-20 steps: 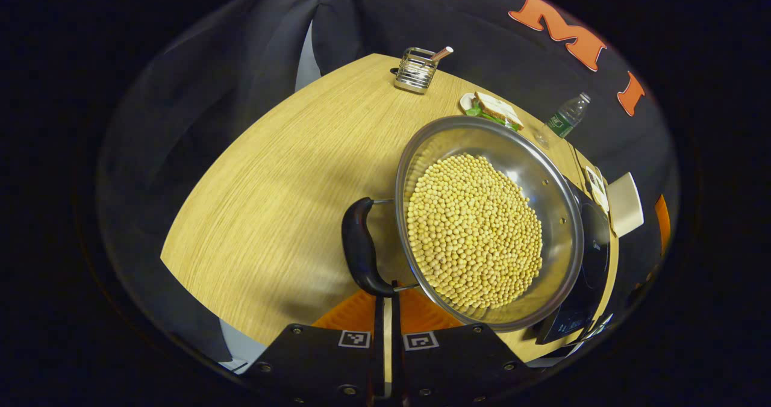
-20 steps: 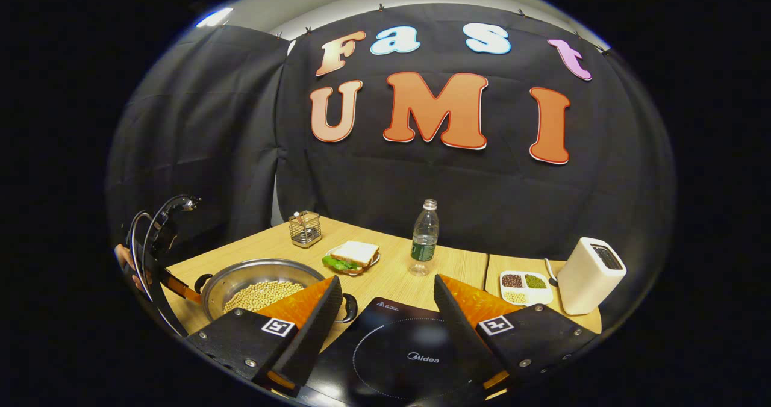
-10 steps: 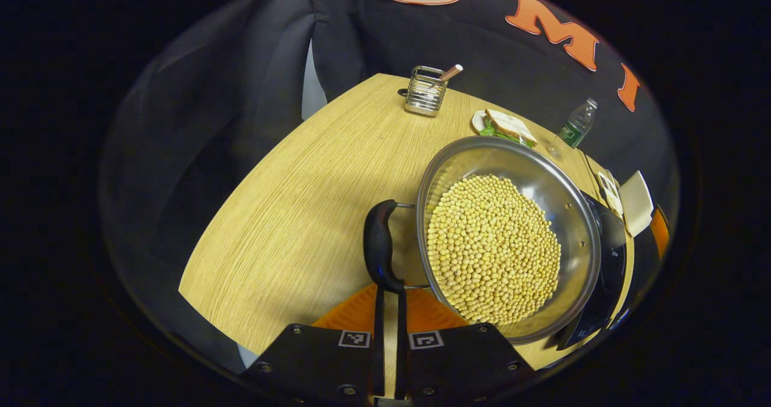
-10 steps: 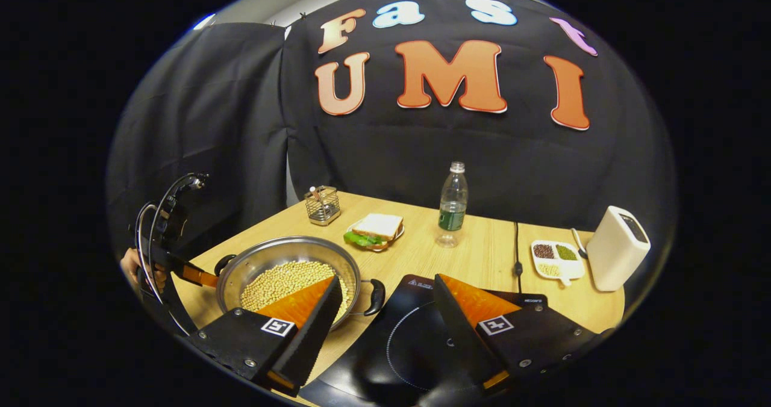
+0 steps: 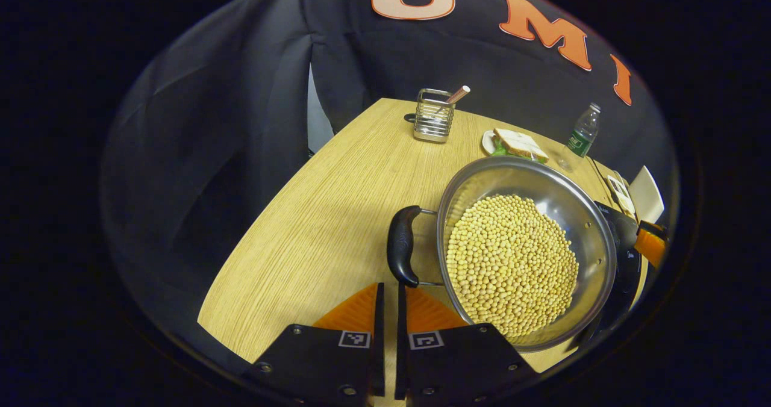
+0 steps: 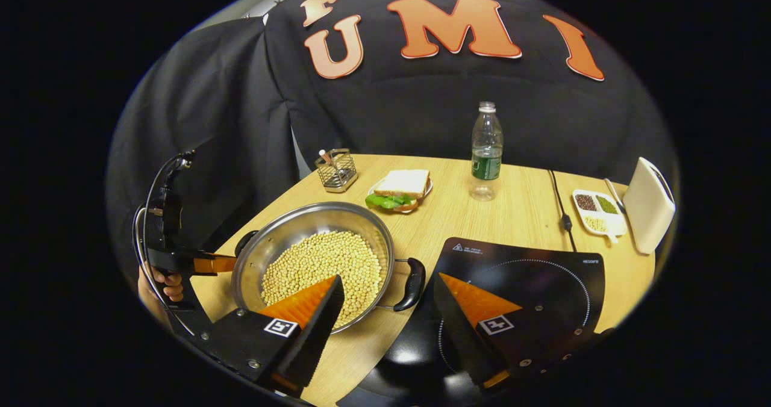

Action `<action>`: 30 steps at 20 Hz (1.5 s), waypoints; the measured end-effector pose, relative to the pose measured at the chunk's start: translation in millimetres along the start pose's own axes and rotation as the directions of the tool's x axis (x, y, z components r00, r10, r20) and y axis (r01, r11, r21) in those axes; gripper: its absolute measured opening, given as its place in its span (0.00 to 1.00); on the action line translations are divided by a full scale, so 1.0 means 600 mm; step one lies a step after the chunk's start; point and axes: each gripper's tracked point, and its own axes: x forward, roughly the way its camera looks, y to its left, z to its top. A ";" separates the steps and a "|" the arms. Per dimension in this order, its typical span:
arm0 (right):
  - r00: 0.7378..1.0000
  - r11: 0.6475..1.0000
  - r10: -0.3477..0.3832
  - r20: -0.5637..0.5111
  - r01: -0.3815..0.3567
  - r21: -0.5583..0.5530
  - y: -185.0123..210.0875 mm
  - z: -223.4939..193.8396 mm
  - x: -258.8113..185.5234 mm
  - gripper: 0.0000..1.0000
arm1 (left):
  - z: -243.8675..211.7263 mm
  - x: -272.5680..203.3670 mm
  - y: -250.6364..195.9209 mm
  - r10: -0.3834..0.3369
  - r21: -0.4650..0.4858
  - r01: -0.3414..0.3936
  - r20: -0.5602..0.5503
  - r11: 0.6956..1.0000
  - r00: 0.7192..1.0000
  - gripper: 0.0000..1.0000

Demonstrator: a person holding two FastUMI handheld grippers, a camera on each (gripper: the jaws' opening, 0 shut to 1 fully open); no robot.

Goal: First push the handle of the pot to place it horizontally, then grasp the pot with both hands and set it on the induction cooktop.

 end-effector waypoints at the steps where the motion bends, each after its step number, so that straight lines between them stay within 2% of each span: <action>1: 1.000 1.000 0.005 -0.015 -0.005 0.013 0.001 -0.004 0.003 0.93 | 0.008 0.003 0.003 0.003 0.006 -0.003 0.012 1.000 1.000 0.08; 9: 0.998 0.998 -0.012 -0.068 0.016 0.057 0.002 -0.019 0.028 0.92 | 0.035 0.011 0.012 0.008 0.044 -0.011 0.064 0.999 0.998 0.08; 14: 0.996 0.995 0.000 -0.090 0.009 0.096 0.007 -0.022 0.036 0.92 | 0.067 -0.022 0.032 0.023 0.067 -0.032 0.136 0.997 0.990 0.08; 17: 0.993 0.991 0.006 -0.115 0.009 0.133 0.013 -0.026 0.039 0.90 | 0.089 -0.048 0.029 -0.011 0.047 0.003 0.160 0.999 0.987 0.06; 19: 0.992 0.990 0.003 -0.124 0.015 0.139 0.011 -0.027 0.043 0.90 | 0.106 -0.062 0.036 -0.016 0.037 0.010 0.183 0.999 0.983 0.11; 21: 0.991 0.989 -0.002 -0.137 0.022 0.146 0.012 -0.029 0.044 0.89 | 0.128 -0.074 0.024 -0.055 0.029 0.051 0.204 0.998 0.977 0.24; 24: 0.988 0.988 -0.010 -0.153 0.033 0.150 0.012 -0.028 0.048 0.89 | 0.146 -0.079 0.020 -0.101 0.032 0.097 0.219 0.995 0.970 0.66; 26: 0.988 0.989 -0.024 -0.156 0.046 0.138 0.008 -0.024 0.056 0.89 | 0.145 -0.078 0.004 -0.145 0.056 0.136 0.205 0.989 0.968 0.68; 28: 0.987 0.990 -0.035 -0.158 0.056 0.133 0.008 -0.020 0.064 0.85 | 0.138 -0.073 -0.018 -0.191 0.095 0.176 0.181 0.980 0.965 0.69; 29: 0.987 0.990 -0.041 -0.158 0.062 0.128 0.007 -0.019 0.069 0.84 | 0.131 -0.069 -0.023 -0.196 0.111 0.179 0.168 0.978 0.966 0.73; 30: 0.986 0.990 -0.048 -0.158 0.068 0.124 0.007 -0.016 0.073 0.84 | 0.131 -0.067 -0.026 -0.197 0.121 0.178 0.160 0.977 0.967 0.92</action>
